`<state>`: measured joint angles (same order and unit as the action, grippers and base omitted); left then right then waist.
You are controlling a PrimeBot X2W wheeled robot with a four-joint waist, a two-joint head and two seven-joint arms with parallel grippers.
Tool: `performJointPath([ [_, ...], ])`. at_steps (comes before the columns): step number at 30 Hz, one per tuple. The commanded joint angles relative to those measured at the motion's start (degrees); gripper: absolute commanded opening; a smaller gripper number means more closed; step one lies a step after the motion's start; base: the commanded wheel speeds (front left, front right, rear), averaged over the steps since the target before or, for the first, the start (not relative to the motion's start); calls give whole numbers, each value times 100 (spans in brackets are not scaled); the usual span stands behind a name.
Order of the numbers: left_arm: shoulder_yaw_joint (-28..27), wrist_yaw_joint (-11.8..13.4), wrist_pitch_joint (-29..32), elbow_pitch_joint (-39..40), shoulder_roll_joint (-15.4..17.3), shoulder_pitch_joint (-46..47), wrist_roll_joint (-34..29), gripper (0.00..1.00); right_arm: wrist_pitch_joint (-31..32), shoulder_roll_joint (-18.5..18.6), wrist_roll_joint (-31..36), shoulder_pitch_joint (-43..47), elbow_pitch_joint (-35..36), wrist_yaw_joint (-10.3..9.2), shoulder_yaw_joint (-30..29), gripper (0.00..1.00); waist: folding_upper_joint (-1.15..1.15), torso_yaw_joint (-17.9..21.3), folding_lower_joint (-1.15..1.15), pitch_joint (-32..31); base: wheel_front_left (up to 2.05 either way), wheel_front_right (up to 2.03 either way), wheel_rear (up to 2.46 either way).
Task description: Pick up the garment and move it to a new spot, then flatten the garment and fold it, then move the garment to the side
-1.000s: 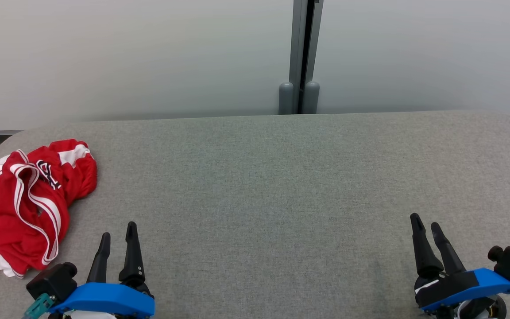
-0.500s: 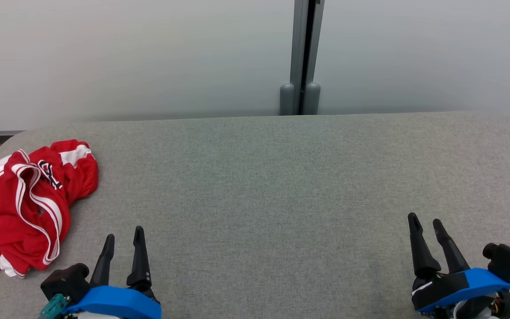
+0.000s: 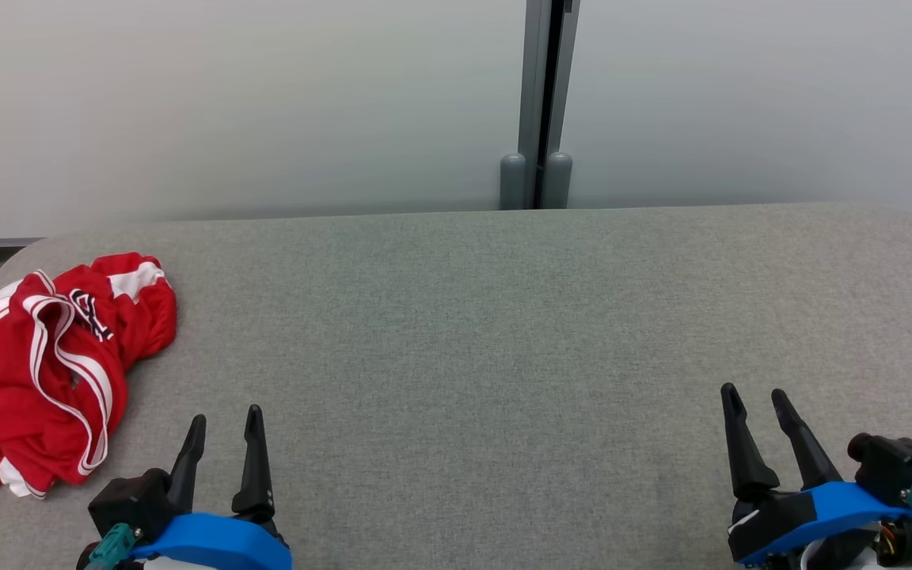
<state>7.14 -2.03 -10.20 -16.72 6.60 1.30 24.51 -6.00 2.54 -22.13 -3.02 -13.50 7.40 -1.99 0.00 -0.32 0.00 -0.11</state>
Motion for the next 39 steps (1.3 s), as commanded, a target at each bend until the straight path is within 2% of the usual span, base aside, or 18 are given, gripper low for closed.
performJointPath([
  [1,31,33,-23,15,36,59,-107,100,-26,46,131,37,26,10,9,100,0,6,0,-6,0,0,0],
  [31,232,178,-79,-25,94,-77,-842,100,-192,52,1368,104,6,16,-12,100,0,14,0,-47,0,0,0],
  [39,236,231,-44,54,114,-98,-773,100,-210,52,1339,83,-14,16,-3,100,0,26,0,-22,0,0,0],
])
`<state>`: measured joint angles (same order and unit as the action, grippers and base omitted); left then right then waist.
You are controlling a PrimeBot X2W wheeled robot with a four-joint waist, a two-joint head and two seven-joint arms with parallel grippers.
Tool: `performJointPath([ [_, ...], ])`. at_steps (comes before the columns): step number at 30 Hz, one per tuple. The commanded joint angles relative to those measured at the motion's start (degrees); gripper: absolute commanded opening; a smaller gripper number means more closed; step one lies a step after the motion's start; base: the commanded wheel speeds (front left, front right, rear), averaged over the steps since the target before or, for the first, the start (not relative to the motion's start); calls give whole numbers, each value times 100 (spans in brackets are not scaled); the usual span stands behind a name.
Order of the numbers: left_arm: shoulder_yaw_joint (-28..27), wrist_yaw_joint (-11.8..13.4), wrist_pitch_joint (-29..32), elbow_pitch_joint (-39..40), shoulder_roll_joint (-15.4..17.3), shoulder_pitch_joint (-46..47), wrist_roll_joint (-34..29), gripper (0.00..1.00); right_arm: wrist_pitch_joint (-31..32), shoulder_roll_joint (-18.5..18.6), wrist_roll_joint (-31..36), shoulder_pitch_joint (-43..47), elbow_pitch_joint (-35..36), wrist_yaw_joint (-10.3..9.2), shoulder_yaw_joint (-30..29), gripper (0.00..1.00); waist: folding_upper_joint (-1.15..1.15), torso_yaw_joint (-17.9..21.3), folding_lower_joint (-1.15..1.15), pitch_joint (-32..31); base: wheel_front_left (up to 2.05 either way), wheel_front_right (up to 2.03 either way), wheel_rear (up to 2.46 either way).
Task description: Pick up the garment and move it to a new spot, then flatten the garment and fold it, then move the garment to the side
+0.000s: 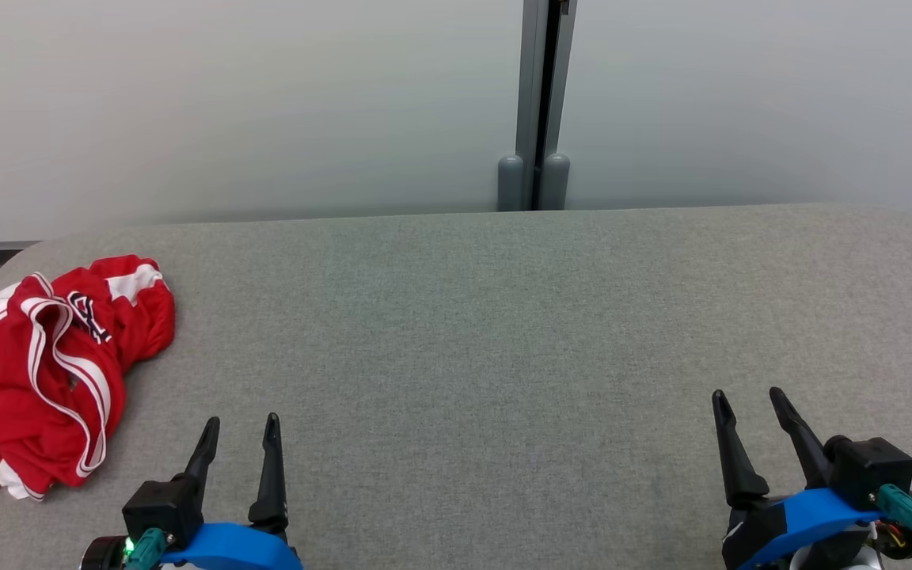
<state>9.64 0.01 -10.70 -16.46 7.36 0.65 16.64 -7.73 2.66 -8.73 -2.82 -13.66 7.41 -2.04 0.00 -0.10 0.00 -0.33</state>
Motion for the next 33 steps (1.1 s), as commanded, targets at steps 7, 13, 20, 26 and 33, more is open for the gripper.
performJointPath([
  [7,-2,66,18,66,67,-32,49,100,-58,40,-11,62,-16,15,-7,100,0,16,0,3,0,0,0],
  [13,-5,107,-12,109,80,-15,62,100,-60,36,13,129,14,14,-81,100,0,-211,0,-7,0,0,0],
  [20,-7,179,24,230,155,-58,36,100,-74,34,4,216,65,14,-119,100,0,-931,0,-19,0,0,0],
  [26,18,256,142,424,218,-149,13,100,-100,33,-46,223,45,14,-116,100,0,-1685,0,-3,0,0,0],
  [33,-23,350,172,594,255,-308,58,100,-126,33,-63,269,-38,9,-45,100,0,-2331,0,-44,0,0,0],
])
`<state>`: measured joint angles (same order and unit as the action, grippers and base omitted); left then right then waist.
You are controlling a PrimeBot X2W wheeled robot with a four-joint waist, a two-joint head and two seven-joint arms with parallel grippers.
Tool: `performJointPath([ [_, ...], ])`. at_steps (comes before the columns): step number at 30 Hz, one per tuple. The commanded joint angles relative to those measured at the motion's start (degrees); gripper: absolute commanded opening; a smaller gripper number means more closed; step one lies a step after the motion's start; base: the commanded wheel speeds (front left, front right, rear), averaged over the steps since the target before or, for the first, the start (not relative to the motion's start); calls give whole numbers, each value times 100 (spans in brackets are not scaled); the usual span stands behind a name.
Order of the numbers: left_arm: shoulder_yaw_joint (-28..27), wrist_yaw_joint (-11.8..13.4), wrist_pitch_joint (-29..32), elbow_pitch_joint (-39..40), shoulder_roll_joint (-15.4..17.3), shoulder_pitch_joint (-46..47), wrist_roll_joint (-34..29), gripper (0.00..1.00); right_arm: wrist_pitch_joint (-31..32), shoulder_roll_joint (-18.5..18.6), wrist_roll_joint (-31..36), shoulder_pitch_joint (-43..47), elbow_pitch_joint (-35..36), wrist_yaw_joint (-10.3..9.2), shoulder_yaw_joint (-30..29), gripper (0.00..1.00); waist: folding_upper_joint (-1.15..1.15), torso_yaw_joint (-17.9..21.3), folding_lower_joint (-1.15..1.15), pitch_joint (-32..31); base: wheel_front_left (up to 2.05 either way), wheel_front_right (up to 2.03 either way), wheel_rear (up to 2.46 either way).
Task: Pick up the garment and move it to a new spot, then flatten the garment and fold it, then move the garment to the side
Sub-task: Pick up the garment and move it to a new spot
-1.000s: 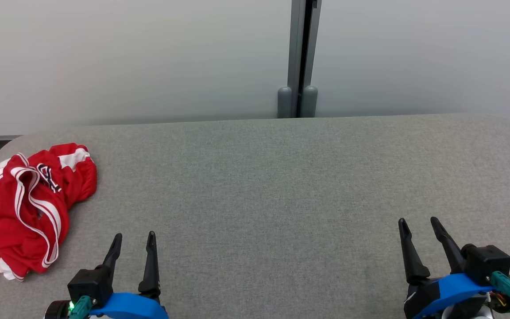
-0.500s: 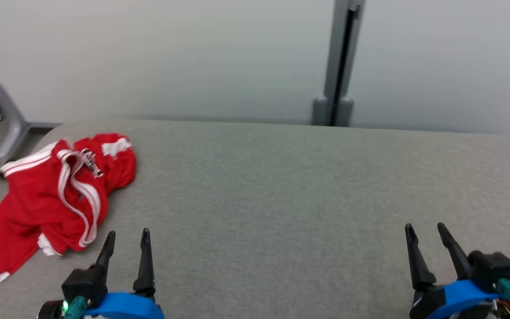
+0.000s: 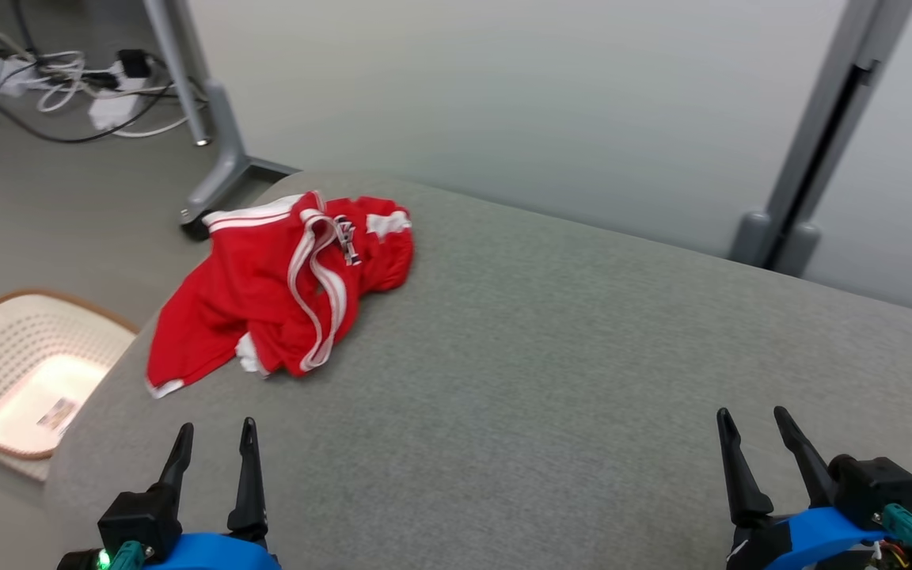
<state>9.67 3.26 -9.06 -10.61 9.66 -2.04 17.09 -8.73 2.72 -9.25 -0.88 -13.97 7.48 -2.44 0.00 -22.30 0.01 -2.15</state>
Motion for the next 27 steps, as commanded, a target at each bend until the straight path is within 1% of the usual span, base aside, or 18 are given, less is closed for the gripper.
performJointPath([
  [1,-28,32,17,33,28,-45,25,100,-34,31,-24,75,-17,3,4,100,0,-202,-1,131,0,0,0],
  [6,-23,48,31,104,62,-113,54,100,-68,31,-20,56,-44,3,23,100,0,-570,-1,112,0,0,0],
  [9,-60,63,4,109,94,-127,77,100,-40,29,-4,33,-56,3,87,100,0,-693,-1,112,0,0,0],
  [15,-104,129,-52,175,125,-205,121,100,14,30,35,-125,-69,3,177,100,0,-731,-1,175,0,0,0],
  [19,-117,99,-65,119,166,-175,155,100,10,30,24,-108,-75,3,197,100,0,-725,-1,181,0,0,0],
  [22,-127,16,-23,149,219,16,221,100,-18,30,-11,-56,-84,3,138,100,0,-713,-1,187,0,0,0],
  [25,-228,11,142,500,151,251,426,100,-13,32,7,-62,-34,3,98,100,0,-630,-1,269,0,0,0],
  [27,-335,-15,355,799,221,460,579,100,-1,31,39,-98,-3,3,60,100,0,-560,-1,351,0,0,0],
])
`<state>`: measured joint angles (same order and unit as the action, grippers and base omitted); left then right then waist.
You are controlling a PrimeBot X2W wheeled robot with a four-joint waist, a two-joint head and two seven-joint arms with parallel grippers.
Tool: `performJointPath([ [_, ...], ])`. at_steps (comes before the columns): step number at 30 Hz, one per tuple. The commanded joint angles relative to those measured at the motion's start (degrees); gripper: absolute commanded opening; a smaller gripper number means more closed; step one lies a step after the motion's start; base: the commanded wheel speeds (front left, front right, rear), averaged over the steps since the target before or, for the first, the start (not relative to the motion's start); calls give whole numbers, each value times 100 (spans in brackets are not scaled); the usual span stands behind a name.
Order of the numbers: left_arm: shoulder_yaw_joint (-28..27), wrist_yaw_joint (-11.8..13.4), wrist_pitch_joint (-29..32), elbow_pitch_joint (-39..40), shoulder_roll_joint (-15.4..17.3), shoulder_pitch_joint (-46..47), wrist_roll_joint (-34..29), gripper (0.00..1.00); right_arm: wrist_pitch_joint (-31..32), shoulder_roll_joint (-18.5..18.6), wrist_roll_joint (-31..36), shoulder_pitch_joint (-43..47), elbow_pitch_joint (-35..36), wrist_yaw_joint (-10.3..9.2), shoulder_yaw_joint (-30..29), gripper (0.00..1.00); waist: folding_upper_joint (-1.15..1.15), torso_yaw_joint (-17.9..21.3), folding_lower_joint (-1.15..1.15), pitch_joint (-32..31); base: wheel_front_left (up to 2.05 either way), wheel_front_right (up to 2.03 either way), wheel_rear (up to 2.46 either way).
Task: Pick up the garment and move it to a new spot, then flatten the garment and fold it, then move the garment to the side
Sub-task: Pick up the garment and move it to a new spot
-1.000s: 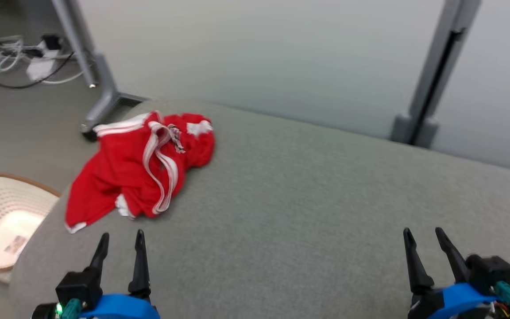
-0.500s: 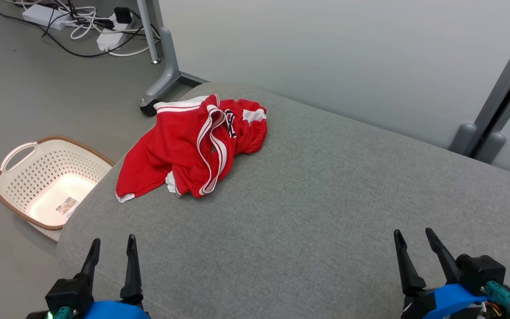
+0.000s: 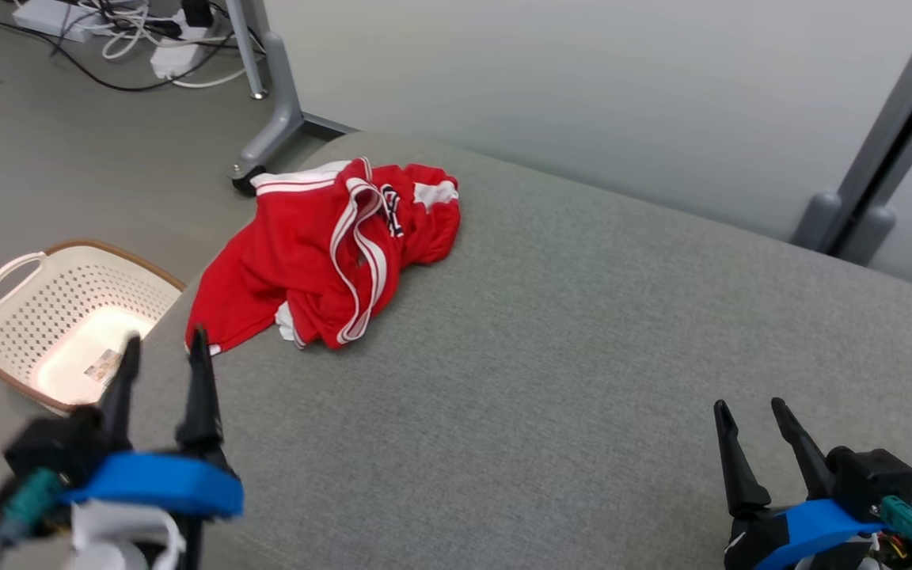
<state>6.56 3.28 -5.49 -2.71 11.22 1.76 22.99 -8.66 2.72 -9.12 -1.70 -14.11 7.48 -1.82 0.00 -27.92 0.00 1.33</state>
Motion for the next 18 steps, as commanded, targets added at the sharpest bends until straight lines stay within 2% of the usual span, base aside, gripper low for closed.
performJointPath([
  [1,-68,-22,141,147,129,230,42,100,4,28,38,-35,32,3,-18,100,0,41,0,50,0,0,0],
  [4,-237,-44,655,462,351,818,219,100,33,33,89,-123,127,3,-60,100,0,181,0,243,0,0,0],
  [7,-415,-96,1227,377,655,1500,413,100,79,31,170,-227,232,3,-67,100,0,377,0,493,0,0,0],
  [10,-574,-177,1717,-17,938,2186,627,100,116,32,241,-335,353,3,-72,100,0,609,0,777,0,0,0],
  [18,-1088,-5,2483,-1471,1367,3491,1140,100,180,28,348,-660,611,3,56,100,0,1525,0,1624,0,0,0],
])
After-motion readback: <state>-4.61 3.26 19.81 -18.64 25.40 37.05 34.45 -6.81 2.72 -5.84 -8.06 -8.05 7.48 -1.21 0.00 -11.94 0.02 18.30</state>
